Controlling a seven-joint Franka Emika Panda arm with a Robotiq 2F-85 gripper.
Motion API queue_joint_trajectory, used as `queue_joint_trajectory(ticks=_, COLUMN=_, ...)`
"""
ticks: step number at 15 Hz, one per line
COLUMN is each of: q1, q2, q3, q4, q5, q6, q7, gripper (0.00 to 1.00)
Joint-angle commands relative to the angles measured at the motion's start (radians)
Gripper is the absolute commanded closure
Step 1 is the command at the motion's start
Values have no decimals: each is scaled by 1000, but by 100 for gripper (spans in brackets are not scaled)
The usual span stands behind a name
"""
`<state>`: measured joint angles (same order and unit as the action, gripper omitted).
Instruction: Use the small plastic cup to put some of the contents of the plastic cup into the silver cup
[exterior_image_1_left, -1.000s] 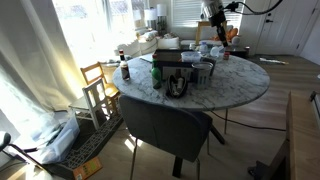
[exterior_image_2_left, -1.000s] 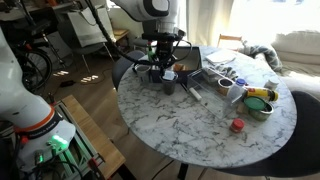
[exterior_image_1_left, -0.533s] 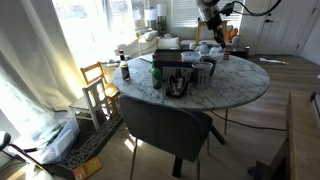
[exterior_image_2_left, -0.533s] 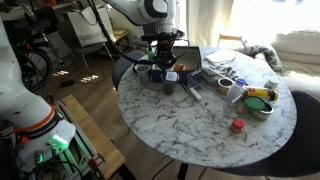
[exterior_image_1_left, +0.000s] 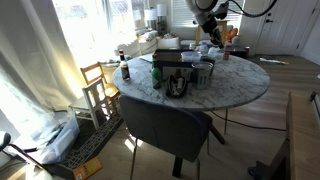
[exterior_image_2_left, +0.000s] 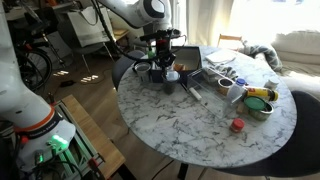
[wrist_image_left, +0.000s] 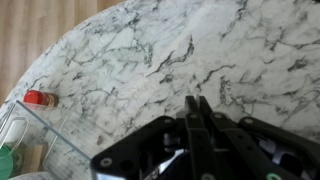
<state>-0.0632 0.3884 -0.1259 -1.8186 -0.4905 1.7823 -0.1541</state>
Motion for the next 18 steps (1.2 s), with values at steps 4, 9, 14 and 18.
queue_joint_trajectory(ticks=4, q1=34, q2=89, q3=16, q4=75, q5=-56, q6=-106, q7=25, gripper=99)
queue_joint_trajectory(ticks=9, q1=41, q2=131, q3=21, q4=108, q5=-67, q6=-135, q7=17, gripper=99)
queue_joint_trajectory(ticks=14, q1=35, q2=165, q3=33, q4=135, q5=-59, q6=-144, q7=-19, gripper=99)
queue_joint_trajectory(ticks=18, q1=18, q2=164, q3=46, q4=140, q5=-38, q6=-125, q7=-87, gripper=99)
